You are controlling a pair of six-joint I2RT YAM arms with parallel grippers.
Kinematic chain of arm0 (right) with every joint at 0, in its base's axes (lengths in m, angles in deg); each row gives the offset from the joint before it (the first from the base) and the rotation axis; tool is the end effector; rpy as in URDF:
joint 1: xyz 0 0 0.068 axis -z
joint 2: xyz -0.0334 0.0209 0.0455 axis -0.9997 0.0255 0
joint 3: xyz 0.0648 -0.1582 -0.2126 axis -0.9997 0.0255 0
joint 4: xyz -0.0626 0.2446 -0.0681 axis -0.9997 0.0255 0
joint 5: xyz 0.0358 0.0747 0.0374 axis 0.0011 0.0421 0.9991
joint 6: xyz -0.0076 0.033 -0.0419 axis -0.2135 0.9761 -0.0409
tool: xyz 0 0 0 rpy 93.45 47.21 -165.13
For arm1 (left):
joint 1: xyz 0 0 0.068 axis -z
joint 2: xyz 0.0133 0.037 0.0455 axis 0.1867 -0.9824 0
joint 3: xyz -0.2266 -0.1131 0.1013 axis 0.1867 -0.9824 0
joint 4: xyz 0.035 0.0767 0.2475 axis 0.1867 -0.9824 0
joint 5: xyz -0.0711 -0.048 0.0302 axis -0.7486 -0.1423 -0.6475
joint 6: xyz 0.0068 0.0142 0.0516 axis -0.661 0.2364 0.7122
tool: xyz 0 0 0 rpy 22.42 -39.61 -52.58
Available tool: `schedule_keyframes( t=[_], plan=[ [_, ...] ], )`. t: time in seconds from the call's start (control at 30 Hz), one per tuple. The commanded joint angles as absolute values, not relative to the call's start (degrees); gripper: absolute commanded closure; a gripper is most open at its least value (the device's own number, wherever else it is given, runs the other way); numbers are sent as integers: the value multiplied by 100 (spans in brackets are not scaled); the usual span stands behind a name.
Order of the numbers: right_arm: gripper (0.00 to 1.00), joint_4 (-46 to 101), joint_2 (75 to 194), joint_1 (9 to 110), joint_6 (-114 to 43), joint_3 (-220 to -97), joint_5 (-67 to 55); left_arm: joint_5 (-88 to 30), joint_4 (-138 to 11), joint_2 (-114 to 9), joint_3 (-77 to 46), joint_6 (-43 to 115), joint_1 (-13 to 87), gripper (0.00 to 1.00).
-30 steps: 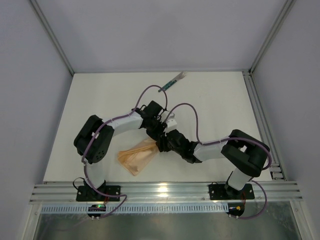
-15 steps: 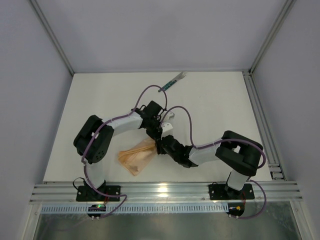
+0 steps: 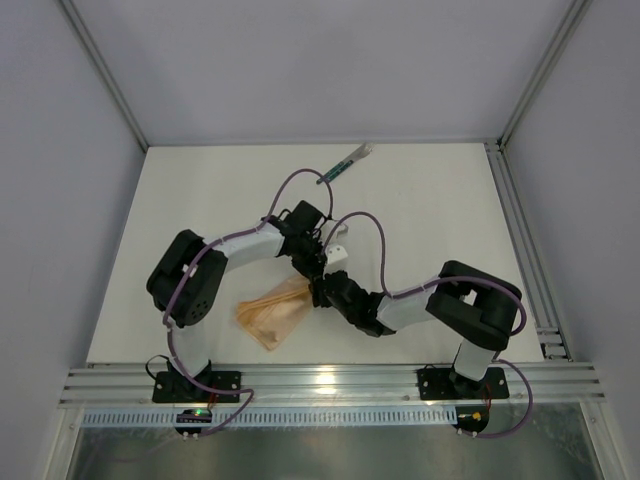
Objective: Fold the napkin into a case and place the utensils inside
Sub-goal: Stuff the smaller-rectangle-folded napkin at the center of the board.
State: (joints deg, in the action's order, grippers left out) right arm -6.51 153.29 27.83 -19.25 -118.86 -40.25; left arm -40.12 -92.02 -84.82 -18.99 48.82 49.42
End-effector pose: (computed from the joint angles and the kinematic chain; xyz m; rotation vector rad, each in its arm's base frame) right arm 0.1691 0.2691 0.1269 -0.4021 2.0272 0.4241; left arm 0.2833 -0.2417 0.1610 1.0457 2.5712 -0.6395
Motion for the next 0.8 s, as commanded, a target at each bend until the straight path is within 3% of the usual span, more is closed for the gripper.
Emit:
schedule_keyframes(
  t=[0.0, 0.37, 0.53, 0.67, 0.77],
  plan=[
    [48, -1439, 15243, 2807, -1501, -11760, -4428, -4193, -9197, -8483, -2027, 4798, 5040, 100],
    [48, -2160, 15453, 2807, -1079, -11653, -4657, -4368, -9179, -8509, -2009, 4596, 5040, 100],
    [48, -1941, 15761, 2807, -1149, -11767, -4903, -4447, -9197, -8553, -1983, 4570, 5040, 100],
    [48, -843, 16121, 2798, -1255, -12242, -5062, -4448, -9241, -8553, -1983, 4578, 5049, 100],
    [55, -903, 16209, 2807, -1220, -12076, -4904, -4430, -9267, -8527, -1965, 4648, 5049, 100]
  ],
)
